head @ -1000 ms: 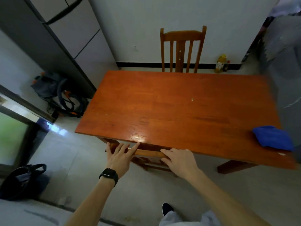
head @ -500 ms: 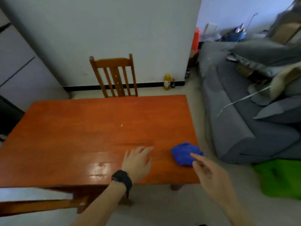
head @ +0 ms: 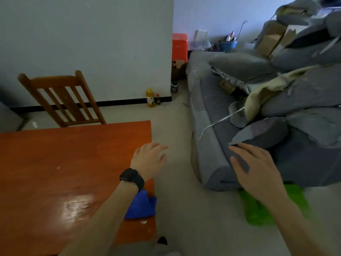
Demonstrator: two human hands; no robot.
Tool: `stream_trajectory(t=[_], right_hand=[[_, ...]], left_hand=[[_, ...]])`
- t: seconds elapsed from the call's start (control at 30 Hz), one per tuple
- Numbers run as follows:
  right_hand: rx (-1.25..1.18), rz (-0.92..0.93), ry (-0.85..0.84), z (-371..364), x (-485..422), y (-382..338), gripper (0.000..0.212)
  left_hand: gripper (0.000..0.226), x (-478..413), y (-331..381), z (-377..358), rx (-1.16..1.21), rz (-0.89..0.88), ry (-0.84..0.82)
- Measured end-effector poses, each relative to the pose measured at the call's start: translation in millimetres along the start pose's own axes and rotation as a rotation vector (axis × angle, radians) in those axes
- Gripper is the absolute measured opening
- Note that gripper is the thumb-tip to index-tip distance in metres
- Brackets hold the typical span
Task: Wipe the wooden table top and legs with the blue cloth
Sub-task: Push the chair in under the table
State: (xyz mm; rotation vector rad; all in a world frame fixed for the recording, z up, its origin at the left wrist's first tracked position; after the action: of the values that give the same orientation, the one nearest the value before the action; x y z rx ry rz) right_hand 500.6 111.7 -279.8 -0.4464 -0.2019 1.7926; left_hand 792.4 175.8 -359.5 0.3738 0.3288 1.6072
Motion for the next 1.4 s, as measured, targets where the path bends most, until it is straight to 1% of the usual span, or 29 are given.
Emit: stream_trajectory(t=[0.13, 0.3, 0.37, 0.43, 0.53, 0.6, 0.7, 0.8, 0.87, 1.03, 1.2, 1.3, 1.4], right_hand=[[0.012, 0.033, -0.076, -28, -52, 10, 0.037], [-0.005, 0.150, -0.127, -59, -124, 3, 0.036], [-0.022, 0.154, -0.148, -68, -157, 5, 0.037], [-0.041, 0.138, -0.209, -78, -187, 10, 0.039], [-0.054, 0.173, -0.266, -94, -235, 11, 0.042], [-0.059, 0.179, -0.318, -106, -267, 6, 0.042], [-0.096, 0.218, -0.338, -125, -306, -7, 0.041], [-0.147, 0.250, -0.339, -149, -341, -27, 0.038], [-0.143, 0.272, -0.385, -175, -363, -44, 0.041], [-0.143, 0.293, -0.500, -238, -430, -87, 0.040], [-0.149, 0.350, -0.627, -316, -534, -146, 0.041], [-0.119, 0.364, -0.703, -346, -590, -187, 0.041], [-0.104, 0.442, -0.778, -380, -636, -240, 0.040]], left_hand=[[0.039, -25, -17, 9, -0.004, 0.089, 0.049], [0.038, -73, -39, 5, 0.003, 0.156, 0.076], [0.038, -97, -51, 3, 0.009, 0.202, 0.080], [0.039, -122, -59, 5, 0.023, 0.248, 0.083], [0.039, -160, -72, 12, 0.048, 0.307, 0.095], [0.040, -182, -80, 15, 0.050, 0.335, 0.096], [0.039, -211, -94, 18, 0.050, 0.374, 0.084], [0.038, -236, -109, 23, 0.070, 0.414, 0.106], [0.039, -255, -123, 28, 0.073, 0.438, 0.117], [0.039, -311, -172, 42, 0.047, 0.498, 0.115], [0.038, -386, -257, 63, 0.035, 0.621, 0.128], [0.037, -415, -303, 77, 0.072, 0.714, 0.131], [0.037, -436, -344, 95, 0.101, 0.803, 0.139]])
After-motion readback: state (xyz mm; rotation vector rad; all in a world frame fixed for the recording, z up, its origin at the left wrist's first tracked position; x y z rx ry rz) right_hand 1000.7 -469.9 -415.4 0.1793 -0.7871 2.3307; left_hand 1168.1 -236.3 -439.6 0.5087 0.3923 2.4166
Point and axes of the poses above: each hand's wrist, its own x-axis away from the middle knuckle, its own z-axis out of the back of the hand, y = z × x, the point moved 10 cm from there along -x, towards the middle knuckle, and after that the axes turned 13 degrees about -z, right-handed, at the moved point
